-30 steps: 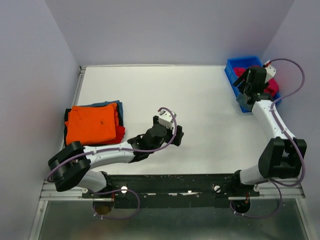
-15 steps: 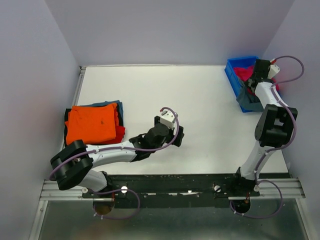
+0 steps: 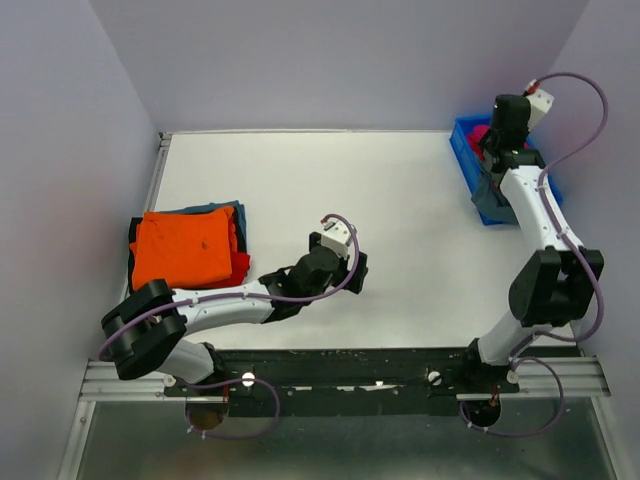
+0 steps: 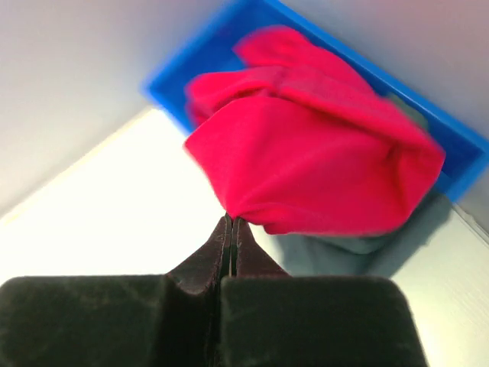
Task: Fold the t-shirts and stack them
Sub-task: Grab crumpled tshirt from bin with the right arm, then move the tshirt to the center of the board
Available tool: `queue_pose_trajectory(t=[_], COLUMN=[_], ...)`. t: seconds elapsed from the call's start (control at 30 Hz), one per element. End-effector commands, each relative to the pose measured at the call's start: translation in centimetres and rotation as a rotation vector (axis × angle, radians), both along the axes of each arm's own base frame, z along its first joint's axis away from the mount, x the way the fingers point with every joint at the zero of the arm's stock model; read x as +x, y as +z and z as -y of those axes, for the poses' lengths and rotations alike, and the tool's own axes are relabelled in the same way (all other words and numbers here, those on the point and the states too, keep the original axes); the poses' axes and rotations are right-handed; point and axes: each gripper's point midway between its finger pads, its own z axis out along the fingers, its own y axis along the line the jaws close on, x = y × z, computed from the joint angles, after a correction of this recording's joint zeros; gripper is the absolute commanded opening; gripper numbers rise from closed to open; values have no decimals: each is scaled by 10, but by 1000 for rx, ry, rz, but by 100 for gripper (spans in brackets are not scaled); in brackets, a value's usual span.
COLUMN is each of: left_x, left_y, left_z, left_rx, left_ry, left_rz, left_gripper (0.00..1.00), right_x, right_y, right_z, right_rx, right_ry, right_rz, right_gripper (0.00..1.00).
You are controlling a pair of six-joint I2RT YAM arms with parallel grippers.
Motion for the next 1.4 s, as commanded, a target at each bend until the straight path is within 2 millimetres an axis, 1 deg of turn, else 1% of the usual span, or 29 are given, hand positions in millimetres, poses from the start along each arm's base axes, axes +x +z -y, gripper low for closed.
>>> queue_pose_trajectory(t=[0.0, 0.03, 0.1, 0.13, 0.17, 0.23, 0.3, 0.37, 0.43, 0.53, 0.6, 0.67, 0.7, 0.73, 0.77, 0.83, 0.87, 0.9, 0.97, 1.0, 1.03, 1.07, 1.13, 1.17, 1.2, 1.27, 1.3, 1.33, 1.37], left_x=[6, 7, 8, 9, 9, 10, 11, 15, 18, 25, 32, 35, 36, 35, 35, 32, 31, 29, 26, 25, 25, 25, 25, 26, 26, 27, 27, 28, 29], left_y=[12, 12, 14, 15, 15, 15, 16, 18, 23, 32, 39, 48, 53, 64, 68, 81, 87, 92, 102, 104, 106, 106, 104, 101, 99, 94, 91, 87, 86], left_z=[-2, -4, -8, -10, -12, -13, -15, -22, -32, -56, -81, -110, -125, -139, -151, -169, -174, -177, -178, -177, -175, -171, -163, -159, -156, -147, -143, -139, -136], left_rx=[-19, -17, -15, -13, -12, -9, -6, -1, -4, -22, -25, -33, -43, -76, -93, -146, -176, -198, -233, -241, -254, -256, -248, -235, -219, -202, -195, -185, -179], left_ry=[21, 30, 47, 55, 61, 63, 74, 116, 162, 267, 373, 484, 538, 582, 622, 662, 674, 668, 648, 638, 630, 617, 585, 569, 552, 519, 501, 489, 480], left_rz=[25, 29, 41, 45, 49, 54, 58, 73, 90, 118, 130, 147, 154, 160, 152, 148, 148, 151, 161, 158, 155, 149, 135, 128, 124, 109, 105, 96, 91], left_gripper=[99, 99, 99, 99, 99, 99, 99, 99, 99, 99, 99, 99, 99, 99, 99, 99, 99, 99, 99, 99, 99, 99, 99, 99, 99, 99, 99, 99, 99], right_x=[-15, -20, -33, -40, -44, -52, -54, -62, -72, -82, -92, -103, -108, -111, -114, -124, -128, -130, -129, -119, -118, -116, -110, -108, -104, -101, -103, -107, -111], right_y=[136, 155, 197, 215, 225, 237, 246, 257, 258, 251, 248, 253, 257, 265, 273, 299, 311, 323, 337, 328, 329, 324, 295, 270, 244, 169, 139, 101, 74], right_z=[-72, -94, -124, -131, -134, -127, -137, -171, -203, -245, -282, -315, -330, -338, -346, -355, -354, -348, -329, -315, -293, -273, -227, -208, -190, -160, -144, -134, -127], right_rx=[-137, -139, -148, -147, -127, -123, -110, -62, 13, 48, 34, 10, -5, -9, -1, 30, 55, 62, 50, 40, 32, 29, 21, 37, 67, 137, 164, 180, 177], right_ry=[218, 299, 397, 423, 437, 400, 463, 654, 803, 949, 1061, 1139, 1176, 1189, 1211, 1253, 1249, 1218, 1112, 1017, 915, 820, 622, 552, 507, 455, 417, 394, 379], right_rz=[276, 314, 385, 409, 406, 379, 401, 452, 460, 420, 402, 403, 409, 419, 431, 488, 518, 555, 611, 599, 607, 596, 520, 456, 397, 235, 180, 104, 49], right_gripper=[1, 1, 1, 1, 1, 1, 1, 1, 1, 1, 1, 1, 1, 1, 1, 1, 1, 1, 1, 1, 1, 1, 1, 1, 1, 1, 16, 76, 100])
